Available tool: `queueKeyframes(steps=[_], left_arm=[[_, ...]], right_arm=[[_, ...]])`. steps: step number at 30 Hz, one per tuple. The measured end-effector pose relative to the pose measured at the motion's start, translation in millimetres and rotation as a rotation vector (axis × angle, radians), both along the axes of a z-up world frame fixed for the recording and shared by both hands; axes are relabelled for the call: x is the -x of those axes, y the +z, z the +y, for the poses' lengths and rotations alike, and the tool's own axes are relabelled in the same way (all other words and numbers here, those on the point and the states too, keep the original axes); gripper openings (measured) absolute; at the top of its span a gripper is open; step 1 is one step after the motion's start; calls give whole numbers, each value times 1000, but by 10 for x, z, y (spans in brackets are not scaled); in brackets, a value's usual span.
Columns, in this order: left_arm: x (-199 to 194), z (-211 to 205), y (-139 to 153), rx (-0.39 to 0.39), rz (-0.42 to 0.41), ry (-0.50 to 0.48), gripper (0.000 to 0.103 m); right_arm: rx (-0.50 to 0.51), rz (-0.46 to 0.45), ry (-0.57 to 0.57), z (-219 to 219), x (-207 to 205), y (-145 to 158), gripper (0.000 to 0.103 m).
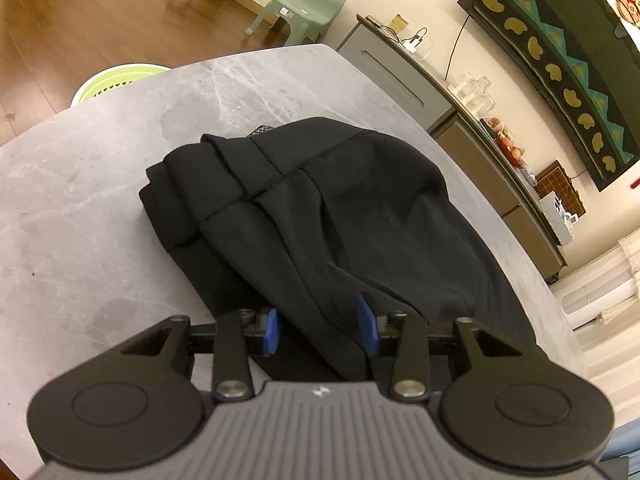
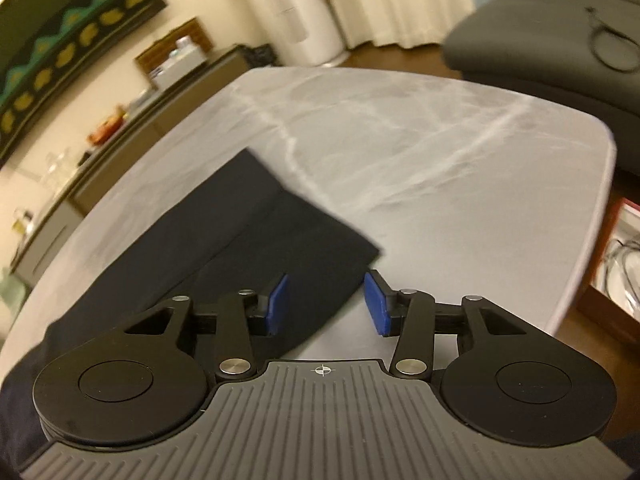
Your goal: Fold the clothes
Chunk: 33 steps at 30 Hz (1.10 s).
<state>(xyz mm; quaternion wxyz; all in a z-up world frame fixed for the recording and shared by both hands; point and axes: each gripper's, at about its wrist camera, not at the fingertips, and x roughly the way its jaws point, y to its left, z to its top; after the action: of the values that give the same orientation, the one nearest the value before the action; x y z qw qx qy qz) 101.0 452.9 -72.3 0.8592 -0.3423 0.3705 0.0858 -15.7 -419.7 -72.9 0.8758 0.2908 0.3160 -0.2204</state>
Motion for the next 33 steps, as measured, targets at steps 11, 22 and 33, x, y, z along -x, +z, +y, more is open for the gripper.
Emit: queueKeyframes(steps=[11, 22, 33], left_arm=[[34, 53, -6, 14, -3, 10, 38], [621, 494, -56, 141, -38, 247, 76], [117, 250, -158, 195, -45, 129, 87]], right_arm=[[1, -4, -21, -96, -145, -5, 0], [6, -11, -170, -213, 59, 12, 68], [-14, -88, -12, 184, -178, -54, 94]])
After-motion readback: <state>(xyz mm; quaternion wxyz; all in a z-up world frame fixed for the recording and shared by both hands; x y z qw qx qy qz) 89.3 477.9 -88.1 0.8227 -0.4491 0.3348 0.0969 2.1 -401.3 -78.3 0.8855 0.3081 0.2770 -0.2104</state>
